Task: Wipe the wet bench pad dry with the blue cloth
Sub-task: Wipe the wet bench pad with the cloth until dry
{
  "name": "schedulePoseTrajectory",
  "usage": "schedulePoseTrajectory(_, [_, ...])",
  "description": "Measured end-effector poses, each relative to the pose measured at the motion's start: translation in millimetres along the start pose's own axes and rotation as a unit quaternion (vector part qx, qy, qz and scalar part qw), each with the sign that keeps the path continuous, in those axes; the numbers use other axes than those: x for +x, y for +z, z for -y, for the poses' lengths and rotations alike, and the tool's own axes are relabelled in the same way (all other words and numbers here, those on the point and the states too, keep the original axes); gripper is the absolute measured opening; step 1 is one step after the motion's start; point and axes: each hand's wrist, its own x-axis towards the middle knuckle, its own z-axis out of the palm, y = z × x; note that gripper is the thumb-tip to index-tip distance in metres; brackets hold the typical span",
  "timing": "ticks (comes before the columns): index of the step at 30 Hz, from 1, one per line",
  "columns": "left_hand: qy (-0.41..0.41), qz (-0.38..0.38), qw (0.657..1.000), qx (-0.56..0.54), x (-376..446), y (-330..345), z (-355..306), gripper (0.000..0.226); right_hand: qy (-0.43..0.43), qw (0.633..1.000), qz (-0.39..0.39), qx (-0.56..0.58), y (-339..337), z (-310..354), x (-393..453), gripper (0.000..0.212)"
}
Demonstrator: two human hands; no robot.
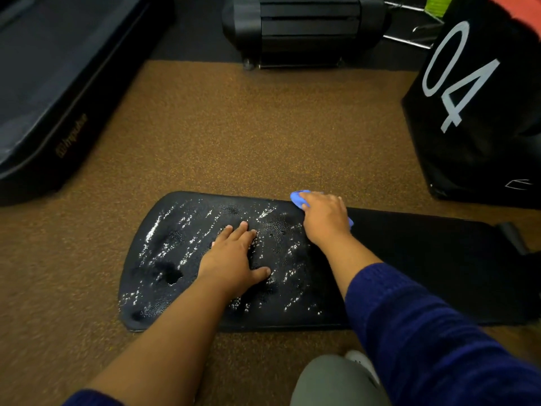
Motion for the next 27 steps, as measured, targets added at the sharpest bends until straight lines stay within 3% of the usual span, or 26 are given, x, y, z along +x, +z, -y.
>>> schedulePoseTrajectory(2, [0.003, 0.001, 1.000, 0.002, -0.1, -0.9, -0.9, 0.092, 0.059, 0.998, 0.026, -0.023, 1.5, 24.2, 4.3, 0.022])
schedulePoseTrajectory(3, [0.004, 0.001, 1.000, 0.002, -0.4, -1.1, -1.3, 0.092, 0.042, 0.998, 0.035, -0.017, 5.8, 37.6, 7.7, 0.024])
schedulePoseTrajectory(6, [0.004, -0.006, 1.000, -0.003, 0.1, -0.5, -0.2, 0.092, -0.117, 0.991, 0.060, 0.023, 18.4, 65.7, 11.6, 0.032])
schedulePoseTrajectory(9, [0.006, -0.012, 1.000, -0.007, 0.6, 0.0, 0.7, 0.092, -0.169, 0.975, 0.116, 0.090, 10.8, 50.5, 7.6, 0.039])
schedulePoseTrajectory(12, [0.004, -0.008, 1.000, -0.006, 0.5, -0.7, 1.6, 0.092, -0.124, 0.983, 0.053, 0.125, 6.9, 9.7, -4.2, 0.045])
schedulePoseTrajectory(16, [0.002, -0.004, 1.000, -0.002, 0.0, 0.6, 2.7, 0.093, 0.021, 0.999, -0.007, 0.043, 6.7, 4.6, -23.8, 0.043])
schedulePoseTrajectory(19, [0.004, -0.005, 1.000, -0.002, 0.8, 0.3, 2.2, 0.092, -0.102, 0.989, 0.021, 0.103, 8.5, 23.0, -41.6, 0.040])
schedulePoseTrajectory(22, [0.004, -0.001, 1.000, -0.004, 0.5, 0.4, 2.7, 0.092, -0.203, 0.970, 0.055, 0.123, 1.1, -8.8, -53.0, 0.042])
schedulePoseTrajectory(24, [0.004, 0.003, 1.000, -0.004, 0.0, 0.1, 2.9, 0.092, -0.136, 0.984, 0.009, 0.115, -3.2, -32.5, -50.2, 0.043])
schedulePoseTrajectory(26, [0.003, 0.002, 1.000, -0.006, -0.7, -0.5, 2.5, 0.092, -0.036, 0.993, -0.022, 0.108, -2.3, -25.9, -52.6, 0.043])
schedulePoseTrajectory(27, [0.004, 0.001, 1.000, -0.006, -0.7, -0.5, 2.2, 0.091, -0.027, 0.993, -0.024, 0.108, 0.1, -15.5, -58.0, 0.042])
